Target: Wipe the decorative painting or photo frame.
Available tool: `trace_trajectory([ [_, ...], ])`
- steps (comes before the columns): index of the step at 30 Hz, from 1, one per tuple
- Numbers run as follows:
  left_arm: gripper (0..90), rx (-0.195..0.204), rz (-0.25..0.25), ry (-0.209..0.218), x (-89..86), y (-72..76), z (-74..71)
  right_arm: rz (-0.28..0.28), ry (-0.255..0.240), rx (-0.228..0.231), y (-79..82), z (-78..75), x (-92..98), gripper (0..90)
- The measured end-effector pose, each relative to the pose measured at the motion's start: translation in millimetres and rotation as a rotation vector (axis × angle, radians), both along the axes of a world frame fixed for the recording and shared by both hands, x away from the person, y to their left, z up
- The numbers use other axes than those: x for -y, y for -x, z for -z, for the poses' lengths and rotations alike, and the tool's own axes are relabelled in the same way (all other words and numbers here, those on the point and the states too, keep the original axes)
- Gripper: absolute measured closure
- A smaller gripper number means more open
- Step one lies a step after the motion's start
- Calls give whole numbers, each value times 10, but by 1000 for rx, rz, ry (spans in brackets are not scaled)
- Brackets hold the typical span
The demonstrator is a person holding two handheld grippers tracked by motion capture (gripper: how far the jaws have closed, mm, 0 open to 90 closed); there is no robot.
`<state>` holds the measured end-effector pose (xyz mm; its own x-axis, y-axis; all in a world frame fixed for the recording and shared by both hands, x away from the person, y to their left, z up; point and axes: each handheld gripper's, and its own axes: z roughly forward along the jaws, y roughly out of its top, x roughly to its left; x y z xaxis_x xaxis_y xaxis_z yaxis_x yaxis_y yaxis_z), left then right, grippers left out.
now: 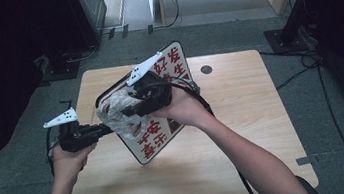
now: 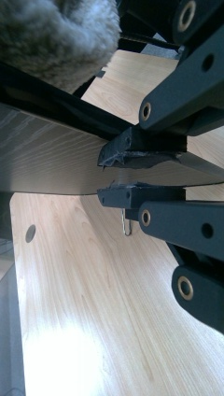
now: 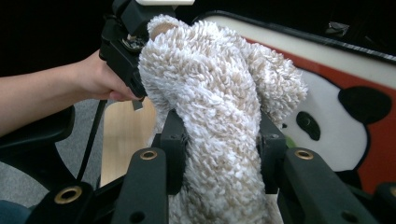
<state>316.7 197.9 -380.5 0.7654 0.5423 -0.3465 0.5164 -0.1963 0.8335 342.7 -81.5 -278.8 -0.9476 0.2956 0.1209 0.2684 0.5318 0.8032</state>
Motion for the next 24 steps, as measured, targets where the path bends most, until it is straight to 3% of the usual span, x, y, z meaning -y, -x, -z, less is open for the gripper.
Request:
trace_trajectory([
  [24,787,5,1,3,2,11,0,-20,-1,-10,58,329,73,648],
])
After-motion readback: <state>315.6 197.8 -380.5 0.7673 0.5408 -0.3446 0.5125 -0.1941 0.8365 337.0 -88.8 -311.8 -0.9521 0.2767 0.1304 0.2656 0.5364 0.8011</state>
